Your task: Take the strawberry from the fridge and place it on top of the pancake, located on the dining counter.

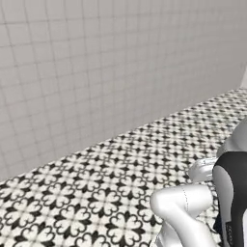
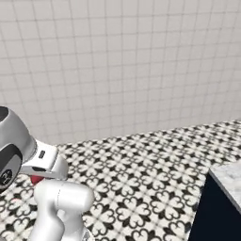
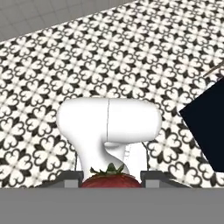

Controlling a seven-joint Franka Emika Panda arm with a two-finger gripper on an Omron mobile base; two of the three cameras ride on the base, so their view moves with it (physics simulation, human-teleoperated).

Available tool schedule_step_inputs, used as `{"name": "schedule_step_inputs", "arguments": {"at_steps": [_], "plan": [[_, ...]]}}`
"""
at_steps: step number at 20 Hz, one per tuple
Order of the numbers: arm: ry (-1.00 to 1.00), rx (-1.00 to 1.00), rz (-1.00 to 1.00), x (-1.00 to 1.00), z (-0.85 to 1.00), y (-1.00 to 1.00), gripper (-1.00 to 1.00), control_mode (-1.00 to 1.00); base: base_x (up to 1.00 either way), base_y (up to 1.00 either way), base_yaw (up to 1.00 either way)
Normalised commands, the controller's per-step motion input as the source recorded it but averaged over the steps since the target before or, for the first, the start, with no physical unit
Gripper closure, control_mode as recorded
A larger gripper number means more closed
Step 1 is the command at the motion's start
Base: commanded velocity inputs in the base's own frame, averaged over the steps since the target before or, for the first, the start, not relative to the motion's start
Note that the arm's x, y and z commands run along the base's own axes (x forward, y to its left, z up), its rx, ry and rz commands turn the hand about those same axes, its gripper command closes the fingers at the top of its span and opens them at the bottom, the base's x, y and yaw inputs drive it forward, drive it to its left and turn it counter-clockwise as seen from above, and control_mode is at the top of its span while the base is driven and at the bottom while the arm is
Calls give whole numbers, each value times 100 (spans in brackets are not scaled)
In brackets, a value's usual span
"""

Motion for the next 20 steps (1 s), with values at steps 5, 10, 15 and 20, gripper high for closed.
{"name": "schedule_step_inputs", "arguments": {"at_steps": [5,10,15,20], "plan": [[0,0,0,0,0,0,100,100,75,0,-69],[0,0,0,0,0,0,100,100,71,5,-72],[0,0,0,0,0,0,100,100,70,49,-56],[0,0,0,0,0,0,100,100,58,76,-47]]}}
